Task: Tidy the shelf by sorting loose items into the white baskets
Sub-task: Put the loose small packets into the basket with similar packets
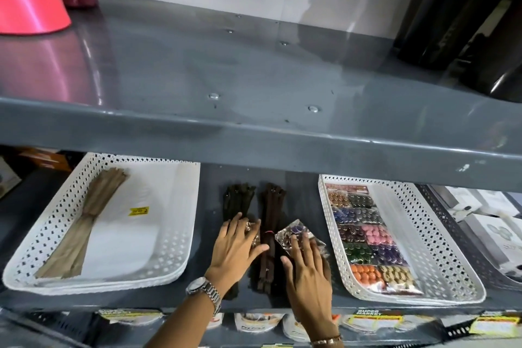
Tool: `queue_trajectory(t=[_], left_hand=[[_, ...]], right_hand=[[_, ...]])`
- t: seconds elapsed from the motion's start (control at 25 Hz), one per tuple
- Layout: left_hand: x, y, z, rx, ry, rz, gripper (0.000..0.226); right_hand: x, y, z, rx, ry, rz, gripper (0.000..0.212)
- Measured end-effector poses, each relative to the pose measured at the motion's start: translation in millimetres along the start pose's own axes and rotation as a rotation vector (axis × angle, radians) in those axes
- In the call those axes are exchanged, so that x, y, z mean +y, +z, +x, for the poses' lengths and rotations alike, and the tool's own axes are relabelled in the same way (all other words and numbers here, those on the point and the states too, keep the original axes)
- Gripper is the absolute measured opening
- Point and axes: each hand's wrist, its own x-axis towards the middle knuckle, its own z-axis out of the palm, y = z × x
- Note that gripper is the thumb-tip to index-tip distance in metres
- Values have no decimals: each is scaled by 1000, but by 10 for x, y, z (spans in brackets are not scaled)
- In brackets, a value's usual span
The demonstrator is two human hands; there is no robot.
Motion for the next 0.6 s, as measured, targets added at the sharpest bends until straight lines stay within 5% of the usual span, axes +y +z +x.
queue_trajectory(t=[0.28, 0.4, 0.6], left_hand=[[86, -237, 139, 230, -58, -144, 63], [432, -286, 412, 63, 4, -356, 67], [611, -23, 456, -176, 65, -424, 57]], right_hand=[[-101, -184, -34, 114, 143, 345, 53], [-156, -235, -170, 233, 235, 545, 58], [-20, -222, -115, 149, 149, 338, 44]])
